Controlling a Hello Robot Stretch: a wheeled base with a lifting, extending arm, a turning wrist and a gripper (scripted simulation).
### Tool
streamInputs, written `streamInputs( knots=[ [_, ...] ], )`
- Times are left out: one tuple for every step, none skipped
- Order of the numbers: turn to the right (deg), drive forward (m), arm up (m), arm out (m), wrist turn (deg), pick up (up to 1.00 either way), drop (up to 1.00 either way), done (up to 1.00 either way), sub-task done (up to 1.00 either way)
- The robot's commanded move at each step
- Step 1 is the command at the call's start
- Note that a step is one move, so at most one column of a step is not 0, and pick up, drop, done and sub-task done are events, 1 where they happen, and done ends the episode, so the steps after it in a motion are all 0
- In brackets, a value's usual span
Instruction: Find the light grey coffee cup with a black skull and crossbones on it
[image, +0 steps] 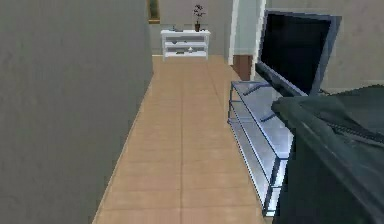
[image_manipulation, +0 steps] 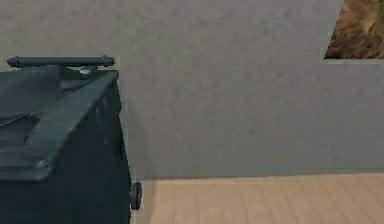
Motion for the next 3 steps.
streamInputs(
  knots=[
    [0.0,1.0,0.0,0.0,0.0,0.0,0.0,0.0,0.0],
    [-6.0,0.0,0.0,0.0,0.0,0.0,0.0,0.0,0.0],
    [0.0,0.2,0.0,0.0,0.0,0.0,0.0,0.0,0.0]
  ],
)
